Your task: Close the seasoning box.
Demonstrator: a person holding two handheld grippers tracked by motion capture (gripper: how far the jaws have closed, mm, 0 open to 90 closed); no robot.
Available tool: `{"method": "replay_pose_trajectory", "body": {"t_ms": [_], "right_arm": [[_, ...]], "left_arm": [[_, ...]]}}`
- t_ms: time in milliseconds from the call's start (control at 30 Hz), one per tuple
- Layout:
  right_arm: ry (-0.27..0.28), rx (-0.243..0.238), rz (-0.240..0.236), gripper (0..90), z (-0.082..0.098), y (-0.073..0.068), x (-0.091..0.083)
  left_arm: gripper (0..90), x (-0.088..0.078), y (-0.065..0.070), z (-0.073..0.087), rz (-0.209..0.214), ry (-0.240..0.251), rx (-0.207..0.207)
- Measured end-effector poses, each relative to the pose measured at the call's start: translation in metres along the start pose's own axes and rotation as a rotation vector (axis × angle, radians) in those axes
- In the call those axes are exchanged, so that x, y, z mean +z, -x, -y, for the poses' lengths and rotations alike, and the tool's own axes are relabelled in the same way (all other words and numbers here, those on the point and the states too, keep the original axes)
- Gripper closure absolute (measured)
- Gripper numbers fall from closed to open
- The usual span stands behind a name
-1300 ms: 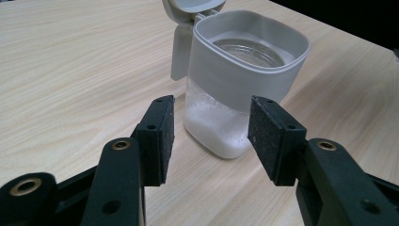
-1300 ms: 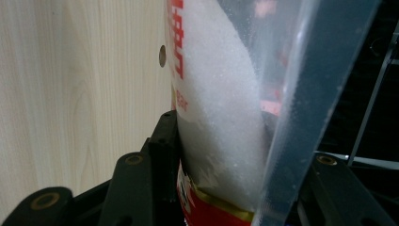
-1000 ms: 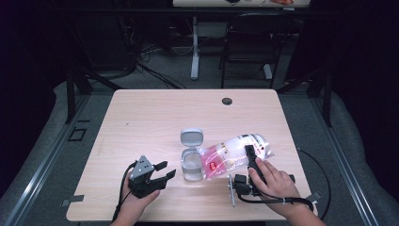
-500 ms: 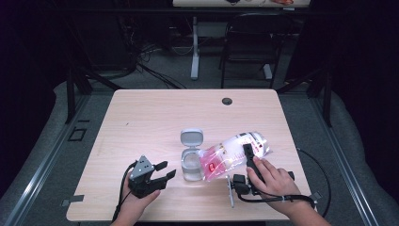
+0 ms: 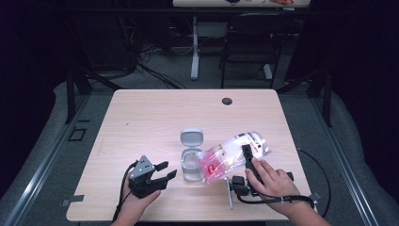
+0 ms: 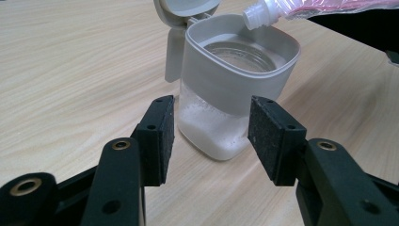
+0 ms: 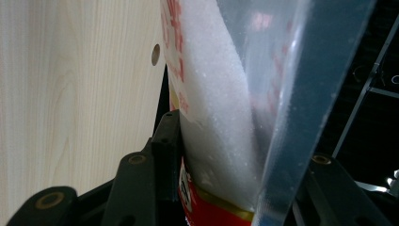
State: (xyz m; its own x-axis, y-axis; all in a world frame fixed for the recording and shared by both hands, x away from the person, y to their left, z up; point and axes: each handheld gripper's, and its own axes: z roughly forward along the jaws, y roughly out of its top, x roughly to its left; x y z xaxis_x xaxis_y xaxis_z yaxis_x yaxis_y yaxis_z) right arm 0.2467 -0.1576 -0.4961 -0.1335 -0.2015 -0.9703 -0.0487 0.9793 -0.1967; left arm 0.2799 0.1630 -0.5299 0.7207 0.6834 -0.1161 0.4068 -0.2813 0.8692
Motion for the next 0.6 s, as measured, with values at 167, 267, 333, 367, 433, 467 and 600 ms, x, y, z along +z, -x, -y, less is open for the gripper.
{"method": "replay_pose_trajectory", "body": {"t_ms": [167, 267, 333, 367, 433, 467, 600], "right_arm": [[0.001, -0.020, 0.013, 56.4, -0.001, 0.001, -0.001], [0.002, -0.022, 0.015, 56.6, -0.001, 0.001, -0.001], [0.011, -0.017, 0.012, 56.7, 0.000, 0.002, -0.001], [-0.002, -0.031, 0.014, 56.8, -0.002, 0.003, -0.002], [0.009, -0.021, 0.009, 56.9, -0.002, 0.002, -0.002], [0.009, -0.021, 0.009, 56.9, -0.002, 0.002, -0.002], [0.010, -0.029, 0.001, 57.2, -0.004, 0.003, -0.002]], "left_arm": [[51.5, -0.001, 0.003, -0.006, 0.003, 0.008, 0.003], [51.4, -0.003, 0.003, -0.009, 0.007, 0.013, 0.010], [51.4, -0.005, 0.004, -0.012, 0.012, 0.018, 0.006], [51.4, -0.006, 0.005, -0.015, 0.016, 0.015, 0.010], [51.5, -0.007, 0.006, -0.017, 0.016, 0.017, 0.015], [51.5, -0.007, 0.006, -0.017, 0.016, 0.017, 0.015], [51.6, -0.008, 0.008, -0.023, 0.018, 0.016, 0.025]]}}
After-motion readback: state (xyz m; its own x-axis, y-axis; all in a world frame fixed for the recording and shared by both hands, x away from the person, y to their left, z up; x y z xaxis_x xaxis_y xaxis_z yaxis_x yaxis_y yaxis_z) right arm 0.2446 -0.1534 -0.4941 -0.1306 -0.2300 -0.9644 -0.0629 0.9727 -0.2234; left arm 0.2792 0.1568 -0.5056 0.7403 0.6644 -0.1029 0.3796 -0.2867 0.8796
